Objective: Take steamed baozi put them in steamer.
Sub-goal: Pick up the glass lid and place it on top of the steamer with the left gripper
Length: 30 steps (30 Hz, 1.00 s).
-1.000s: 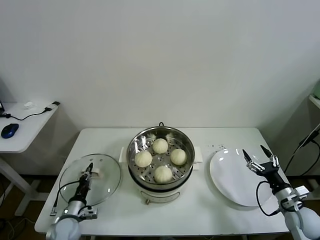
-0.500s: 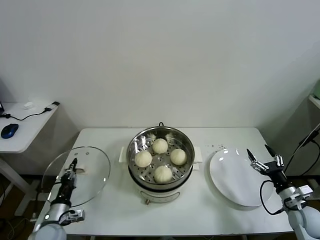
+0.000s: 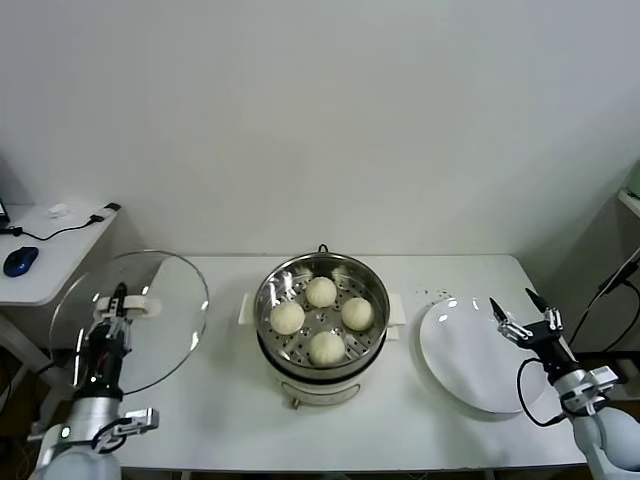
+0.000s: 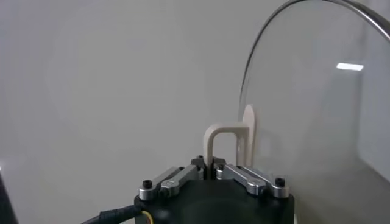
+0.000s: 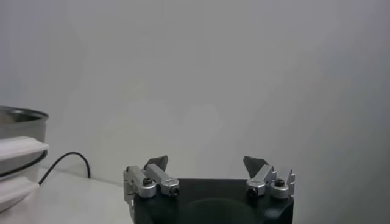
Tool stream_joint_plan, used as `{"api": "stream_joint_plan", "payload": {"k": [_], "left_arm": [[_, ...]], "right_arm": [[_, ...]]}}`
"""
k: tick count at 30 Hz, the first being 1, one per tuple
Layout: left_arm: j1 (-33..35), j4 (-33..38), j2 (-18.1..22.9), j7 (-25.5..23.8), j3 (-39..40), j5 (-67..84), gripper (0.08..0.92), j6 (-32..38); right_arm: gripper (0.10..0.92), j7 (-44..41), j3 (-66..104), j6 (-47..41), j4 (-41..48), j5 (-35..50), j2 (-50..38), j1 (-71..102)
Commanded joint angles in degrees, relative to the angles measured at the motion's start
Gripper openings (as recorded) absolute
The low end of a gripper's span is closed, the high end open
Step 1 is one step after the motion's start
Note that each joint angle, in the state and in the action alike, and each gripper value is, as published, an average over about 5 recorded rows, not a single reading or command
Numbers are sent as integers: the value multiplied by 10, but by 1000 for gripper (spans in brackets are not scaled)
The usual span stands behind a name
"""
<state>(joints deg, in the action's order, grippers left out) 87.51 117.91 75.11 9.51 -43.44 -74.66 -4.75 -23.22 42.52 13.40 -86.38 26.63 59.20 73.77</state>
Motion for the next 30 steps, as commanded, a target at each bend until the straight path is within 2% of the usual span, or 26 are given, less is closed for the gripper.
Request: {"api": "stream_joint_plan", "payload": {"k": [1, 7, 15, 21, 30], "left_arm": [[-45, 87, -98, -66, 259, -15, 149, -228], [-131, 62, -90, -138, 420, -102, 149, -322], [-226, 20, -25, -225, 495, -166, 149, -357], [-259, -28, 33, -239, 524, -179, 149, -367], [-276, -95, 97, -217, 530, -177, 149, -370]], "right_arm": [[823, 1, -10, 4, 12, -28, 0, -10], [823, 12, -19, 2, 13, -40, 5, -16], [823, 22, -22, 3, 19, -50, 13, -21], [823, 26, -22, 5, 24, -53, 16, -22], [823, 26, -19, 9, 29, -53, 19, -21]]}}
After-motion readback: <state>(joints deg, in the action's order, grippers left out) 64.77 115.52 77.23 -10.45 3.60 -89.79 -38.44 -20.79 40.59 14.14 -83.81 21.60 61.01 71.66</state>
